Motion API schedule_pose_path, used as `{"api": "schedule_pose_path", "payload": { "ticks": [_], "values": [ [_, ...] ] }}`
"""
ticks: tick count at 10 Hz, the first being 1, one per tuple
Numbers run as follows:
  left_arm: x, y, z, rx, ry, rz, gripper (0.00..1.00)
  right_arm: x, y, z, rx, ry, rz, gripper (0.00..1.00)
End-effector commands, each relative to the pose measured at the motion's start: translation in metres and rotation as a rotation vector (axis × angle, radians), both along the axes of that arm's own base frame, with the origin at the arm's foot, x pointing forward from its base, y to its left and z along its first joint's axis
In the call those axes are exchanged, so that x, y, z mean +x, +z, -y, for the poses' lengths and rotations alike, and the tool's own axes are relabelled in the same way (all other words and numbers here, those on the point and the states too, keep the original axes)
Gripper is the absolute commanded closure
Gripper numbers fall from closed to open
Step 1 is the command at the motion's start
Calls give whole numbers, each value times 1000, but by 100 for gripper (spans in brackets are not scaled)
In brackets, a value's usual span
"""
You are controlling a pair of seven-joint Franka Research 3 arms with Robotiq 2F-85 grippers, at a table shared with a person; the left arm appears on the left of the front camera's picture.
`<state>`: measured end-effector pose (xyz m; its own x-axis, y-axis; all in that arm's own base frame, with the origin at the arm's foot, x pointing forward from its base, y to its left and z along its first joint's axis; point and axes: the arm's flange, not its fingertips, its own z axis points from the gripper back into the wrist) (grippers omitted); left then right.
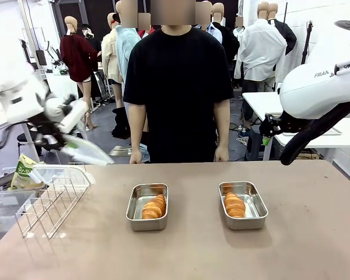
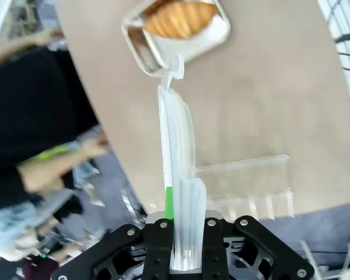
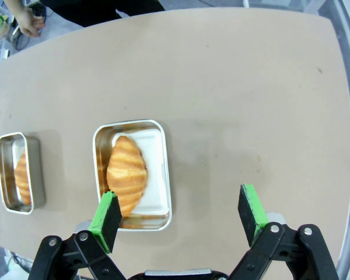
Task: Place the bread in airtight containers.
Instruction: Pick up one Airtight Container lid and hand it to the human.
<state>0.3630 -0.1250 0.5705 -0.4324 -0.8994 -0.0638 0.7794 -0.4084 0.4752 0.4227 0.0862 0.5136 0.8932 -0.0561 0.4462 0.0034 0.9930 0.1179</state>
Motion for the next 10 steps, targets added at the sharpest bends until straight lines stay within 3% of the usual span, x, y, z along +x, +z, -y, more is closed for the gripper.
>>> {"api": "schedule_pose_path", "payload": {
  "ticks": [1, 3, 5, 6, 9, 10],
  "values": [
    [14, 19, 35, -51, -121, 122, 100, 0, -1, 1, 0, -1, -2, 0],
    [23, 42, 82, -58, -159, 290, 100, 0, -1, 1, 0, -1, -2, 0],
    [44, 52, 122, -66, -184, 357, 100, 0, -1, 1, 0, -1, -2, 0],
    [58, 50, 139, -45, -188, 370, 100, 0, -1, 1, 0, -1, -2, 0],
    [115, 21, 162, -86, -221, 279, 100, 0, -1, 1, 0, -1, -2, 0],
    [118, 17, 162, -97, -218, 285, 100, 0, -1, 1, 0, -1, -2, 0]
  ]
}}
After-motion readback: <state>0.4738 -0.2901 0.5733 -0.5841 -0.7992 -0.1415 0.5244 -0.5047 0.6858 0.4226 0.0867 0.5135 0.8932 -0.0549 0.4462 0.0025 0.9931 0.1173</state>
